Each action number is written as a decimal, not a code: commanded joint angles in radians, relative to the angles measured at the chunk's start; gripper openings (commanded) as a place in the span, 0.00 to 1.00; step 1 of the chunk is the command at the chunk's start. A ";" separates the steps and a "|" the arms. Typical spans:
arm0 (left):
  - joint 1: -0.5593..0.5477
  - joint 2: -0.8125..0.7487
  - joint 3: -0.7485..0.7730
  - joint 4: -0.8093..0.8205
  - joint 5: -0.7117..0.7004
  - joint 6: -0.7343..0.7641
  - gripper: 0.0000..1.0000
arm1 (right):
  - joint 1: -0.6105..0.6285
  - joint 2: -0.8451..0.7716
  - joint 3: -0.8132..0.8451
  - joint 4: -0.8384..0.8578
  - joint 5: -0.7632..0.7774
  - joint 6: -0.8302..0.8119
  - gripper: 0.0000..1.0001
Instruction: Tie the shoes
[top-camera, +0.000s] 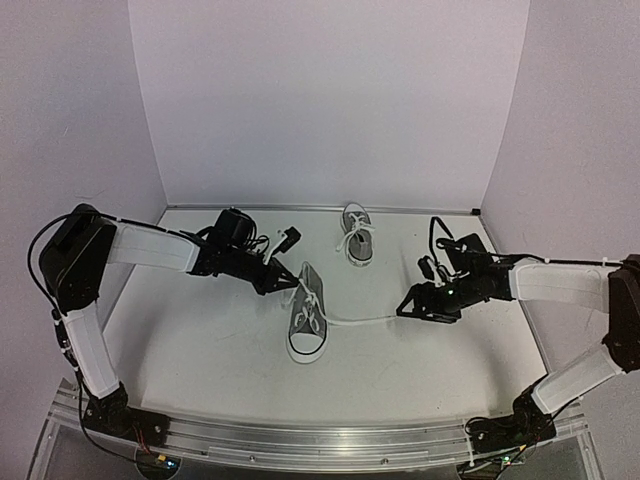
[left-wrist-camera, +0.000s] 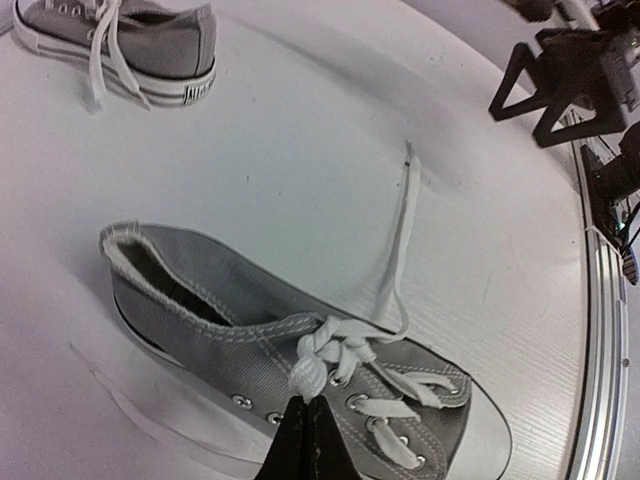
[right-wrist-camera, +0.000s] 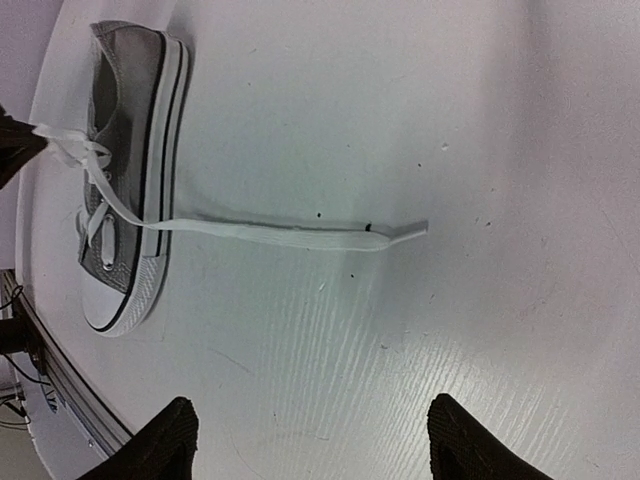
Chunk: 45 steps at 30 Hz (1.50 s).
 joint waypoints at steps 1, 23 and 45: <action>-0.016 -0.086 -0.002 0.045 -0.002 -0.010 0.00 | -0.002 0.058 -0.010 0.014 0.050 0.047 0.71; -0.038 -0.070 -0.006 0.029 0.000 0.026 0.00 | 0.057 0.436 0.205 0.121 0.135 0.121 0.48; -0.056 -0.066 -0.001 0.004 -0.022 0.087 0.00 | 0.122 0.341 0.253 0.030 0.264 0.093 0.41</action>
